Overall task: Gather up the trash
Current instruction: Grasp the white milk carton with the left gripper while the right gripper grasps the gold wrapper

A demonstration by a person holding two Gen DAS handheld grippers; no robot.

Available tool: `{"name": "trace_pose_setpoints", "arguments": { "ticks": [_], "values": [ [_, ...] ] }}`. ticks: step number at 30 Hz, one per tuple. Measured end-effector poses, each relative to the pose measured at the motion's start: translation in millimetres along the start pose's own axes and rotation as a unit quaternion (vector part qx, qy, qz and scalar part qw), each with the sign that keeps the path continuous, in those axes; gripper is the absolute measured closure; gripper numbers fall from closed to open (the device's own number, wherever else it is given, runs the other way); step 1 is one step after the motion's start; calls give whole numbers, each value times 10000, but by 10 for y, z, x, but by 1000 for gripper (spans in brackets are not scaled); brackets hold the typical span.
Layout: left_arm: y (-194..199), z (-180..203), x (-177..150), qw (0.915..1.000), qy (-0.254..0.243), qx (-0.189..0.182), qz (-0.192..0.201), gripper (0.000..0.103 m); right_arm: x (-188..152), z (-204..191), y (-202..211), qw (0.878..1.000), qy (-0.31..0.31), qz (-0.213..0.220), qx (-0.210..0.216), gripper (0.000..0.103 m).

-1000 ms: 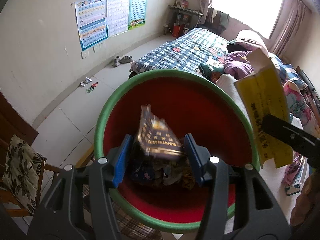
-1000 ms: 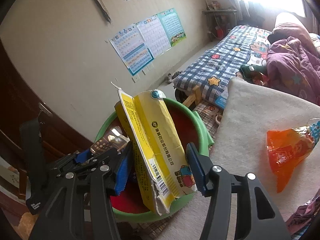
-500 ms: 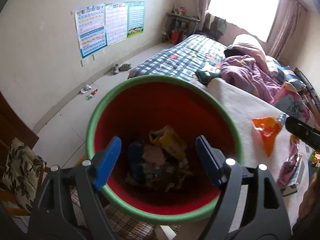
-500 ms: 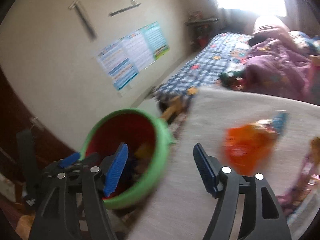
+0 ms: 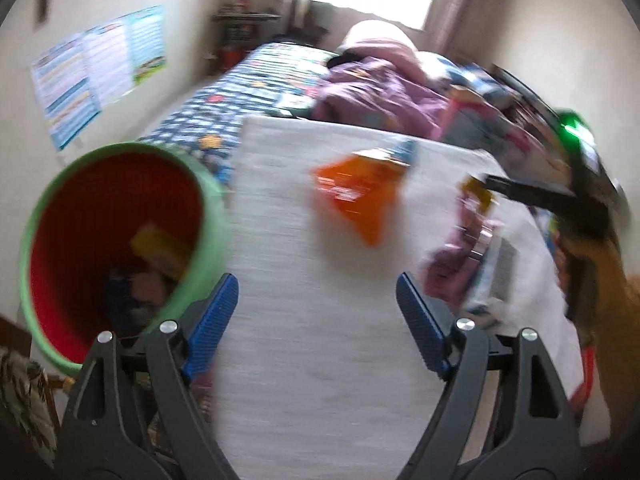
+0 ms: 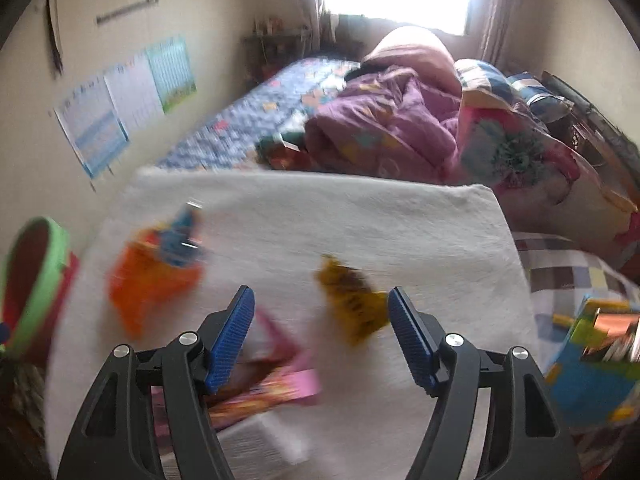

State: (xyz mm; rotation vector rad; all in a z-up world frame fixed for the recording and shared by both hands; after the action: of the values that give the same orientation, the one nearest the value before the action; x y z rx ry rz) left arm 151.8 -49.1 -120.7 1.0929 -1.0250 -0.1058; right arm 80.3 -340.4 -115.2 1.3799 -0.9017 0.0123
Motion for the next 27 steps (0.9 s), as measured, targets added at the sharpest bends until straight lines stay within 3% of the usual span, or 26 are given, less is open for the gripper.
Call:
{"name": "trace_pose_setpoints", "arguments": {
  "ticks": [5, 8, 12, 19, 27],
  "values": [
    [-98, 542, 8, 9989, -318, -303, -155, 21, -35, 118, -315, 9982, 353, -478, -3, 39],
    [-168, 793, 1, 9981, -403, -389, -239, 21, -90, 132, -435, 9959, 532, -725, 23, 59],
    [-280, 1070, 8, 9968, -556, -453, -361, 21, -90, 189, -347, 9958, 598, -681, 142, 69],
    [-573, 1464, 98, 9937, -810, -531, -556, 21, -175, 425, 406, 9958, 172, -109, 891, 70],
    [-886, 1631, 41, 9910, -853, -449, -930, 21, -520, 630, 789, 9927, -128, -88, 1197, 70]
  ]
}}
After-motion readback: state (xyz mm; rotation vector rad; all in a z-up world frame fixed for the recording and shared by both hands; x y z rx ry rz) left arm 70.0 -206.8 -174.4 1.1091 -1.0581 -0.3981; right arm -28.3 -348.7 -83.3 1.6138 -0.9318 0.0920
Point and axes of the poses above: each gripper's, at about its wrist camera, not at the fingertips, and y roughly against the way its jaws point, z to its right, x to its top, the point moved 6 cm from there along -y, roughly the way its jaws point, and after that the axes turned 9 degrees about -y, right-handed, at the moved point
